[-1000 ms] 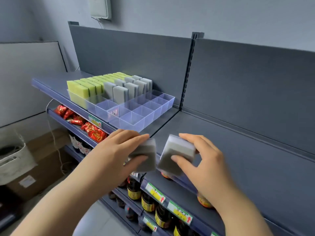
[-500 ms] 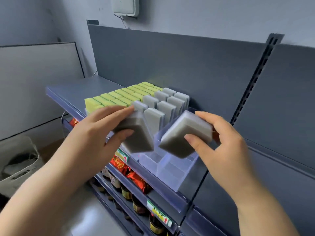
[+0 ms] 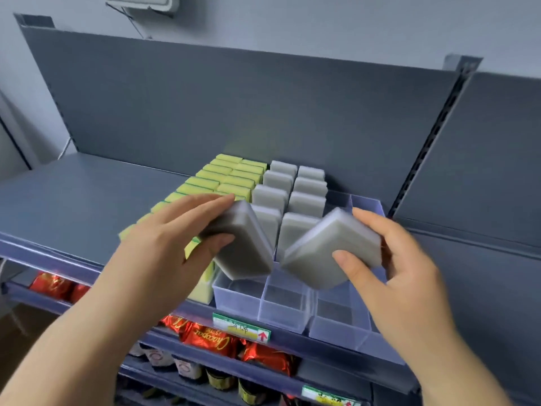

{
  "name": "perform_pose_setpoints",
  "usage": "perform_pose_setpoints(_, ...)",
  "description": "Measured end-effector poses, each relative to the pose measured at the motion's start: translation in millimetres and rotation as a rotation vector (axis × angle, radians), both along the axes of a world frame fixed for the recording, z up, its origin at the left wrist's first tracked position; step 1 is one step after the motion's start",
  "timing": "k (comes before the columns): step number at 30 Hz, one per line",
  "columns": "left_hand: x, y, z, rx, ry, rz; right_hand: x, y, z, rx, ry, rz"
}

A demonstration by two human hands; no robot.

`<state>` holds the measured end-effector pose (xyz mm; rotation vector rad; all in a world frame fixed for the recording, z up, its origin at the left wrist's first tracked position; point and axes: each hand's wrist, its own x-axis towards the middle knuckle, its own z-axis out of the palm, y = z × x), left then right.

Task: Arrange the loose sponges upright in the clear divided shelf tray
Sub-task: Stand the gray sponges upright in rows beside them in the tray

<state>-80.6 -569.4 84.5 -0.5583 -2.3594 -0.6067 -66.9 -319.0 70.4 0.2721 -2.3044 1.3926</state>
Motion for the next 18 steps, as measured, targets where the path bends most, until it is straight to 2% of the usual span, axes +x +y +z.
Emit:
perform_pose_setpoints(6,-19.8,-12.5,-13.3,-0.053,-0.033,-0.154,13.4,-19.9,-8.2,0.06,0.004,-0.104)
perform_pose_setpoints(18,-39.2,-23.5,-15.6,-0.108,-0.033,-0.25,13.7,-37.5,-10.8,0.126,-0.008,-0.178)
